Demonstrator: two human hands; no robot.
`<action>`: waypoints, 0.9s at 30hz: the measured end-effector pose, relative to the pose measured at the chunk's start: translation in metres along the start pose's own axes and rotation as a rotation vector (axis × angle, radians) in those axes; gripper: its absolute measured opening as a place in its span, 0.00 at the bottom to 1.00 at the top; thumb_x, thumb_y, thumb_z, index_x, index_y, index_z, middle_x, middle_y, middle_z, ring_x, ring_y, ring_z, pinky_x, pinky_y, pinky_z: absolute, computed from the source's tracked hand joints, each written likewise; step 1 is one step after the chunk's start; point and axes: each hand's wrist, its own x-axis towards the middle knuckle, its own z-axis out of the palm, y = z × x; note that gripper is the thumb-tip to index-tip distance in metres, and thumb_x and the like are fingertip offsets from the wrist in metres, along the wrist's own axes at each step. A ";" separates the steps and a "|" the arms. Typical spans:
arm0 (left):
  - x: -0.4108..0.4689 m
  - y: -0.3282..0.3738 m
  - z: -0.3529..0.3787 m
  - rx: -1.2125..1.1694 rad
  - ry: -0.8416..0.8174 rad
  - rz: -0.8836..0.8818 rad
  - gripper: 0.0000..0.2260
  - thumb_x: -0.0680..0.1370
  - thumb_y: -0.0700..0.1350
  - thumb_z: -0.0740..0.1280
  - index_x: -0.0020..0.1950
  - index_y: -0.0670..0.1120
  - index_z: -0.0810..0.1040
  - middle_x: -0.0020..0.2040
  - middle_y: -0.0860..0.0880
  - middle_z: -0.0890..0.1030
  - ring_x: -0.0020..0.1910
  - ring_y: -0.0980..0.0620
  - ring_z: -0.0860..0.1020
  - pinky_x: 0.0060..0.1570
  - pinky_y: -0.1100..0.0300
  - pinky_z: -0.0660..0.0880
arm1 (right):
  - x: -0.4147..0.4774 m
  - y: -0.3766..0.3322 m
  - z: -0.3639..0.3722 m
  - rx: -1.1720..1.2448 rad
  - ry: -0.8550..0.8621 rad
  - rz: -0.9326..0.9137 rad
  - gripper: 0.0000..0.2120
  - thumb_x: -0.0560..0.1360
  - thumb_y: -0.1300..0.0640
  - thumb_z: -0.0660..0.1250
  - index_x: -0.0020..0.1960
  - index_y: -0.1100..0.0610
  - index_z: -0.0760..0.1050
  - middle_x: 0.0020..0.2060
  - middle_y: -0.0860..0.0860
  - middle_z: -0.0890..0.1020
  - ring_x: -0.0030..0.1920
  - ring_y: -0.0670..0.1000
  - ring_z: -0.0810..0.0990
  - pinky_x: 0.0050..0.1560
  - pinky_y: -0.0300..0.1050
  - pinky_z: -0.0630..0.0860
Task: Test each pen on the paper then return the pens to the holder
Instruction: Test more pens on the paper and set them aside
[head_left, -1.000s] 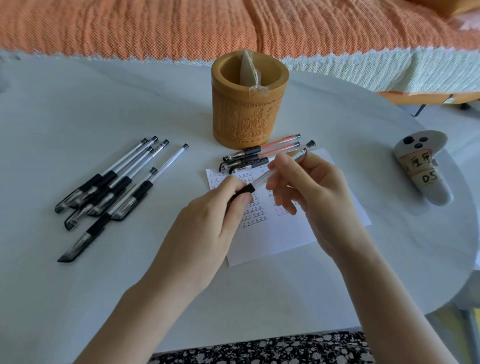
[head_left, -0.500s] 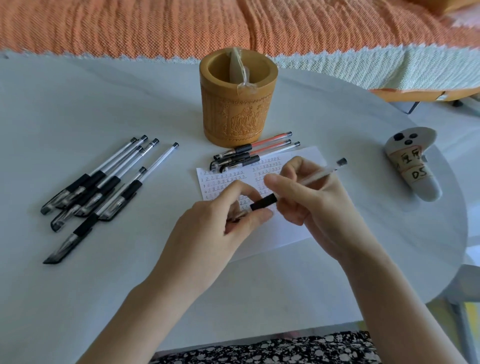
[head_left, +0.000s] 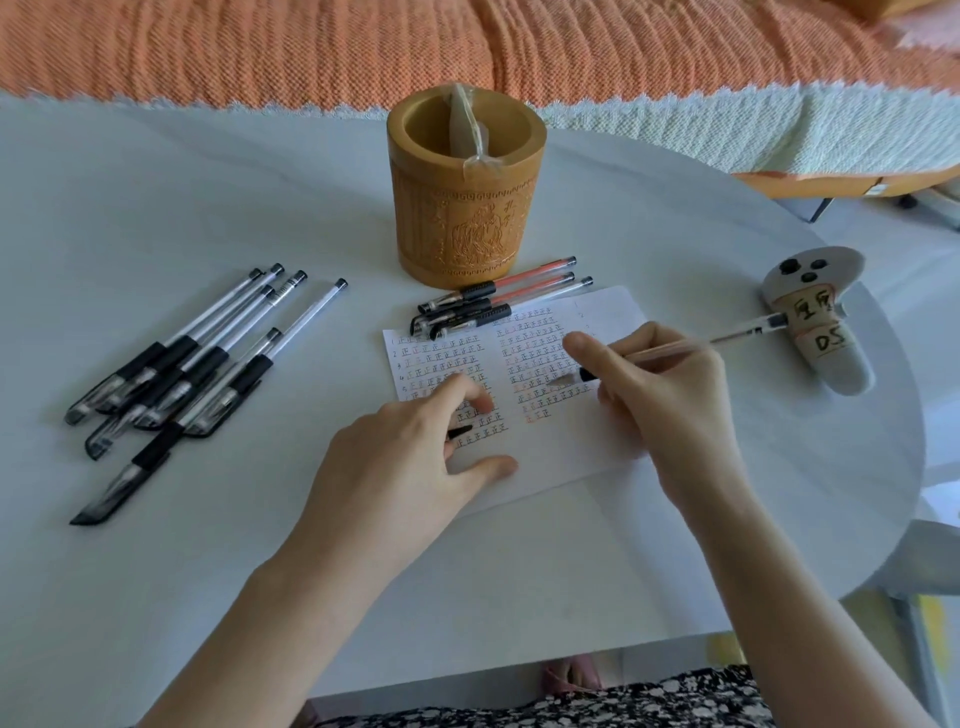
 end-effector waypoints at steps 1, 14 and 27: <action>0.000 0.000 0.000 0.001 -0.003 -0.003 0.18 0.69 0.64 0.67 0.54 0.60 0.69 0.34 0.60 0.74 0.47 0.63 0.78 0.44 0.61 0.74 | -0.001 0.001 0.002 -0.019 0.022 -0.014 0.20 0.66 0.53 0.77 0.26 0.60 0.71 0.22 0.46 0.71 0.22 0.45 0.67 0.26 0.34 0.62; 0.000 -0.001 0.000 0.008 -0.027 -0.019 0.17 0.70 0.64 0.66 0.54 0.61 0.67 0.34 0.60 0.73 0.46 0.63 0.78 0.41 0.61 0.72 | -0.006 0.014 0.012 -0.104 0.152 -0.138 0.15 0.70 0.67 0.67 0.29 0.66 0.64 0.24 0.55 0.68 0.22 0.42 0.62 0.24 0.33 0.58; 0.000 -0.001 0.000 0.028 -0.052 -0.020 0.17 0.70 0.64 0.65 0.54 0.61 0.66 0.39 0.58 0.75 0.47 0.62 0.79 0.43 0.61 0.74 | -0.007 0.014 0.014 -0.154 0.126 -0.140 0.14 0.70 0.65 0.67 0.32 0.69 0.65 0.31 0.70 0.74 0.26 0.45 0.61 0.25 0.35 0.56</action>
